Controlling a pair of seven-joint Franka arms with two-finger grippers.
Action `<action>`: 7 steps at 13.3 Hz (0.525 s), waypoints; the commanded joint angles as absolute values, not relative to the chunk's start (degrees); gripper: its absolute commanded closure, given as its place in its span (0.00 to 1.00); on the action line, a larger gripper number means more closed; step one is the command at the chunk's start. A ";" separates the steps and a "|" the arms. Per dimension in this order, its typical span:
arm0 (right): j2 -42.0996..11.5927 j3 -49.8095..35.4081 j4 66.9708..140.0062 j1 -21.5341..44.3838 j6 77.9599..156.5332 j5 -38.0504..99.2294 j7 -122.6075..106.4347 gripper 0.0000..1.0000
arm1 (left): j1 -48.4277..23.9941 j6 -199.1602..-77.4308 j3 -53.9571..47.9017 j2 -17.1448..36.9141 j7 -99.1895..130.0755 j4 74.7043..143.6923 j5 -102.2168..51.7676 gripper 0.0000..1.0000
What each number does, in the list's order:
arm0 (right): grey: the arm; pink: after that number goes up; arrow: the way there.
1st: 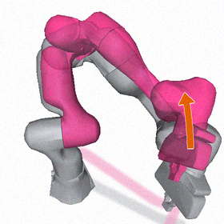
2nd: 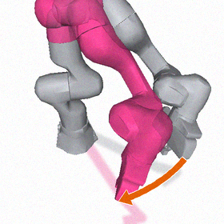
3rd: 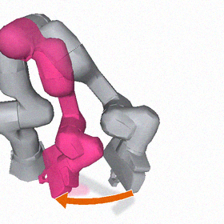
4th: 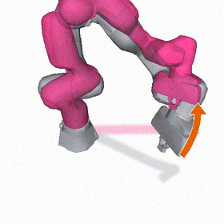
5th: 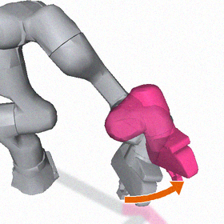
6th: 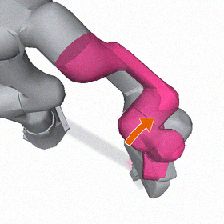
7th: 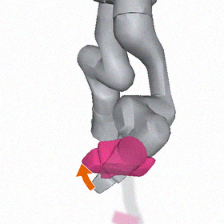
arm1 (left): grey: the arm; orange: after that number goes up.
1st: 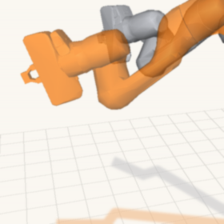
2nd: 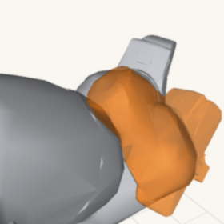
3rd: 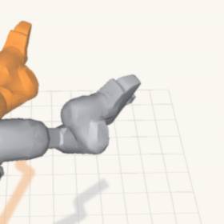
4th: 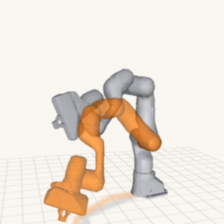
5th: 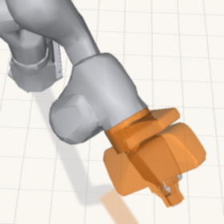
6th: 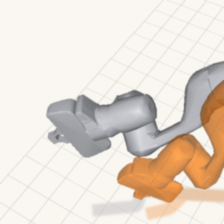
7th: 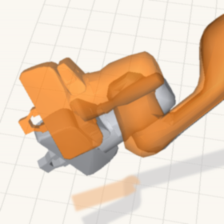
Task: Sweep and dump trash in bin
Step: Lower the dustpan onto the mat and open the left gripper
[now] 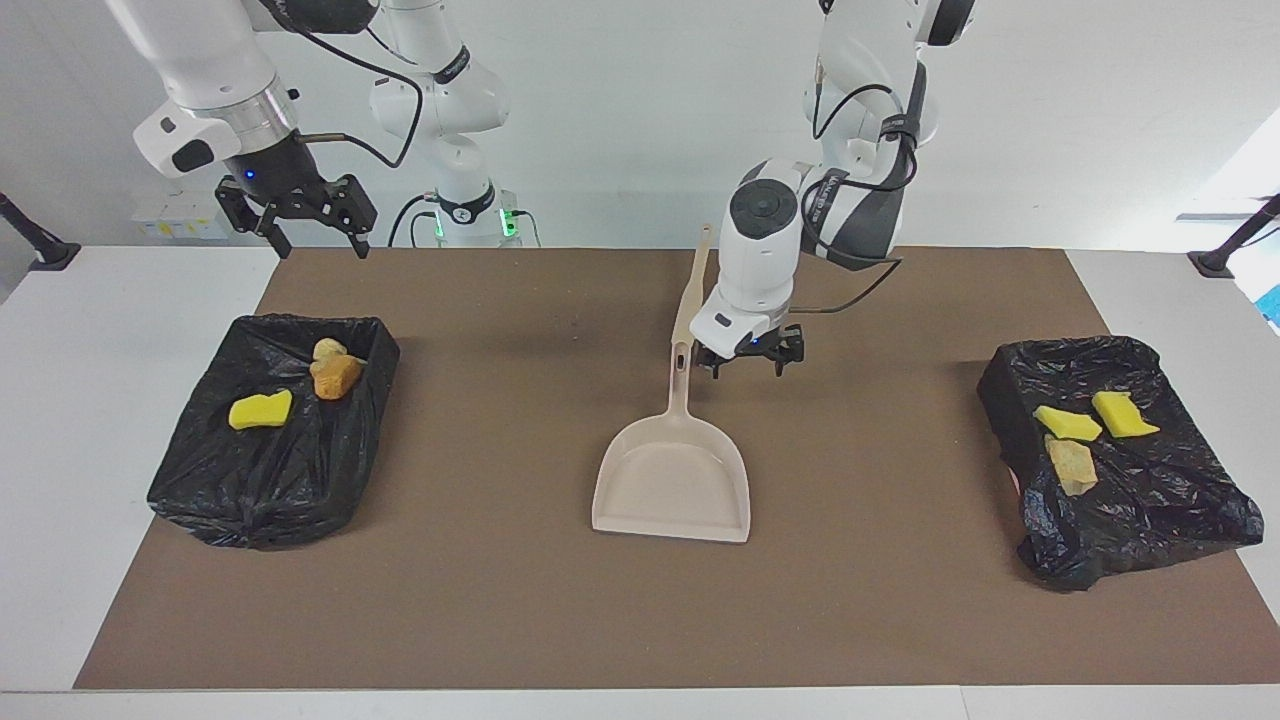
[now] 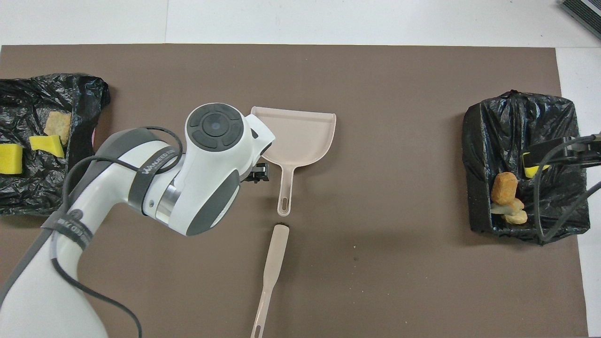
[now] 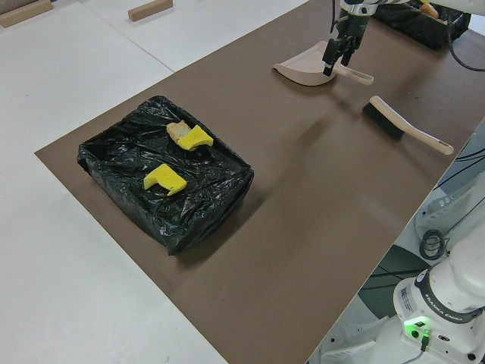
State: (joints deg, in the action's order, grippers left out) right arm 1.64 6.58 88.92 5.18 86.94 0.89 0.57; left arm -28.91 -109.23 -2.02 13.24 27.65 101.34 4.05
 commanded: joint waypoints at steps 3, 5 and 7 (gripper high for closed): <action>2.81 6.33 90.44 4.75 87.71 1.58 0.79 0.00 | -20.76 -108.81 -2.29 -3.23 15.05 114.25 3.78 0.00; 2.81 6.33 90.44 4.75 87.71 1.58 0.79 0.00 | -18.38 -106.62 -2.29 -5.26 11.18 113.65 3.69 0.00; 2.81 6.33 90.44 4.75 87.71 1.58 0.79 0.00 | -17.93 -103.64 -2.02 -7.29 8.71 113.12 3.69 0.00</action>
